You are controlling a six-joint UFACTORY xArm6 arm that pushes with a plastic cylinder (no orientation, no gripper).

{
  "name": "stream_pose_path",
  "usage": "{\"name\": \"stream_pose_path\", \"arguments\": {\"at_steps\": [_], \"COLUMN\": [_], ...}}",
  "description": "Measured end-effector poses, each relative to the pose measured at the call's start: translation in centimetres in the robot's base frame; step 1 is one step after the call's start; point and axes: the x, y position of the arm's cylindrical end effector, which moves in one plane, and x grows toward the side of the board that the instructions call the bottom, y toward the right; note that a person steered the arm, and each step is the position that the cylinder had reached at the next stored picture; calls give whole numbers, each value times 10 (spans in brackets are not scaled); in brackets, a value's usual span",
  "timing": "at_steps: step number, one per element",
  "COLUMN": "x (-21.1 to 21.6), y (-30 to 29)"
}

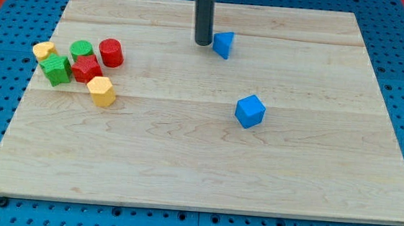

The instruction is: Push the blue triangle to the top of the red circle

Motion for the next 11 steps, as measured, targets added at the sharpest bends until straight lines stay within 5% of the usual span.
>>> {"name": "stream_pose_path", "arguments": {"at_steps": [2,4,5,6,8,9,10,11], "x": [17,-67,-56,-1,4,-5,-11,-49], "y": [119,36,156,176,-41,-73,6,2]}}
